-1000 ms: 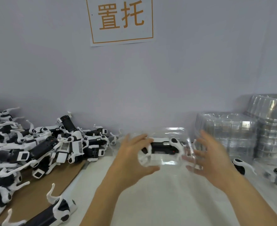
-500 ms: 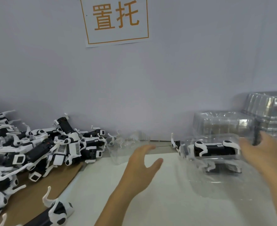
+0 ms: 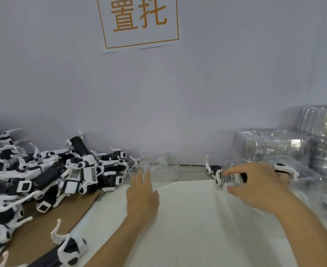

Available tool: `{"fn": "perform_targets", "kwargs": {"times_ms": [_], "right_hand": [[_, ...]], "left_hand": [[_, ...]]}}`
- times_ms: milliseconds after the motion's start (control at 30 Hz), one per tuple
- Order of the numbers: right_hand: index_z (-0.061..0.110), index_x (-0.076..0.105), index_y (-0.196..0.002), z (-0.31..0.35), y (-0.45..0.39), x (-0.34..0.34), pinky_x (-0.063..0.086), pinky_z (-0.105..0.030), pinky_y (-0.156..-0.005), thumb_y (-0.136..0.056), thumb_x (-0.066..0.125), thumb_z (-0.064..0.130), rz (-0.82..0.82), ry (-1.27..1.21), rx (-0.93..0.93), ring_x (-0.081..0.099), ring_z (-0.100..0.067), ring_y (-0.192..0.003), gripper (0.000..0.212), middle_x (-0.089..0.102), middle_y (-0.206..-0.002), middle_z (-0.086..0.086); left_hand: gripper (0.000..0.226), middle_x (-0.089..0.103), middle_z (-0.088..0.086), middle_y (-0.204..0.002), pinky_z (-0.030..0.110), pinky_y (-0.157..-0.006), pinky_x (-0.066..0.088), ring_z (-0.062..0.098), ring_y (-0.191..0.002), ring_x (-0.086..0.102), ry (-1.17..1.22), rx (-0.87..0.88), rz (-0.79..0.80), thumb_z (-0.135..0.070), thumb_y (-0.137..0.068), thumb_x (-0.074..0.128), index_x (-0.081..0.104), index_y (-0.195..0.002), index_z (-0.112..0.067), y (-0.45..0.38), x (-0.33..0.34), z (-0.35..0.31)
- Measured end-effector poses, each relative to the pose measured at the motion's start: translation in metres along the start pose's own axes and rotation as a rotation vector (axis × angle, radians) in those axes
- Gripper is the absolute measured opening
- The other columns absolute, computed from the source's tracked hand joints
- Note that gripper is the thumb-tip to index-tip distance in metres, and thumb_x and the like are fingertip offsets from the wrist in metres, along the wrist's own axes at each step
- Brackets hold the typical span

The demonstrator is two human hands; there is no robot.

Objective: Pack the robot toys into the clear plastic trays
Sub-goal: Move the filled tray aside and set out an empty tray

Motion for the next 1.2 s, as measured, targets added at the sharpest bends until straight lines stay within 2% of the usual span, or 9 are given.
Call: {"fn": "perform_targets", "kwargs": {"times_ms": [133,233,400,567,633,700,967,1067,1200], "right_hand": [[0.054,0.066,-0.095,0.008,0.0,-0.001,0.034,-0.047,-0.106,-0.083,0.068,0.053,0.0,-0.027,-0.062,0.045,-0.015,-0.127,0.012,0.06,-0.122,0.022],[0.046,0.069,-0.098,0.029,0.002,-0.002,0.035,-0.046,-0.103,-0.092,0.063,0.037,-0.161,-0.105,-0.174,0.052,-0.014,-0.114,0.012,0.064,-0.106,0.018],[0.021,0.065,-0.125,0.067,0.01,0.02,0.046,-0.032,-0.093,-0.093,0.062,0.024,-0.262,-0.449,-0.254,0.061,-0.013,-0.096,0.033,0.065,-0.108,0.004],[0.026,0.029,-0.151,0.078,0.017,0.056,0.036,-0.039,-0.114,-0.075,0.062,0.073,0.039,-0.783,0.011,0.04,-0.017,-0.139,0.095,0.039,-0.151,0.007],[0.038,0.049,-0.129,0.075,0.015,0.059,0.049,-0.044,-0.103,-0.075,0.066,0.067,0.07,-0.935,-0.001,0.057,-0.01,-0.121,0.064,0.057,-0.135,0.011],[0.041,0.059,-0.106,0.066,0.013,0.054,0.058,-0.043,-0.088,-0.085,0.071,0.045,0.001,-1.021,-0.004,0.066,-0.002,-0.095,0.024,0.07,-0.108,0.008],[0.031,0.065,-0.098,0.056,0.008,0.017,0.053,-0.035,-0.07,-0.094,0.064,0.03,-0.277,-0.928,-0.141,0.068,-0.014,-0.076,0.004,0.074,-0.077,0.008],[0.033,0.063,-0.097,0.055,0.009,-0.001,0.05,-0.031,-0.067,-0.095,0.06,0.035,-0.33,-0.942,-0.176,0.067,0.0,-0.067,0.004,0.073,-0.075,0.015],[0.032,0.066,-0.1,0.06,0.011,-0.003,0.056,-0.023,-0.06,-0.094,0.06,0.038,-0.158,-0.96,-0.23,0.069,-0.004,-0.075,0.011,0.074,-0.08,0.015]], "left_hand": [[0.052,0.042,-0.003,-0.146,0.045,-0.108,0.029,0.019,-0.141,0.03,-0.268,0.009,-0.057,-0.024,-0.102,0.045,0.027,-0.15,-0.022,-0.03,-0.007,0.018],[0.023,0.064,-0.007,-0.111,0.034,-0.087,0.025,0.016,-0.107,0.052,-0.305,0.057,-0.089,-0.016,-0.099,0.049,0.063,-0.113,-0.028,-0.039,-0.019,0.012],[0.014,0.067,-0.004,-0.072,0.02,-0.071,0.045,0.013,-0.069,0.059,0.533,-0.085,-0.161,-0.011,-0.087,0.073,0.071,-0.074,-0.015,-0.022,-0.045,-0.012],[0.024,0.063,-0.001,-0.068,0.015,-0.062,0.044,0.007,-0.057,0.054,1.429,-0.074,0.083,-0.012,-0.075,0.085,0.061,-0.072,-0.013,0.017,-0.056,-0.049],[0.023,0.062,-0.003,-0.066,0.017,-0.066,0.044,0.009,-0.059,0.054,1.572,-0.007,0.219,-0.02,-0.074,0.084,0.062,-0.07,-0.017,0.031,-0.055,-0.064],[0.014,0.062,-0.002,-0.066,0.021,-0.07,0.044,0.01,-0.059,0.056,1.591,-0.024,0.228,-0.024,-0.084,0.072,0.066,-0.075,-0.016,0.036,-0.055,-0.069],[0.03,0.05,0.003,-0.06,0.029,-0.07,0.049,0.015,-0.058,0.05,1.67,-0.488,-0.183,-0.018,-0.103,0.051,0.058,-0.076,-0.007,0.022,-0.047,-0.016],[0.027,0.06,0.015,-0.079,0.04,-0.084,0.055,0.025,-0.077,0.06,1.703,-0.721,0.058,-0.015,-0.106,0.046,0.056,-0.087,0.001,0.029,-0.022,0.003],[0.024,0.062,0.014,-0.104,0.036,-0.08,0.053,0.023,-0.093,0.059,1.118,-0.548,0.485,-0.022,-0.105,0.047,0.057,-0.105,0.0,0.039,-0.016,0.005]]}}
Point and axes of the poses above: each hand's wrist, its own y-axis away from the middle knuckle, its own x-axis out of the palm, z = x × y, the point moved 5 cm from there along -y, towards the middle knuckle
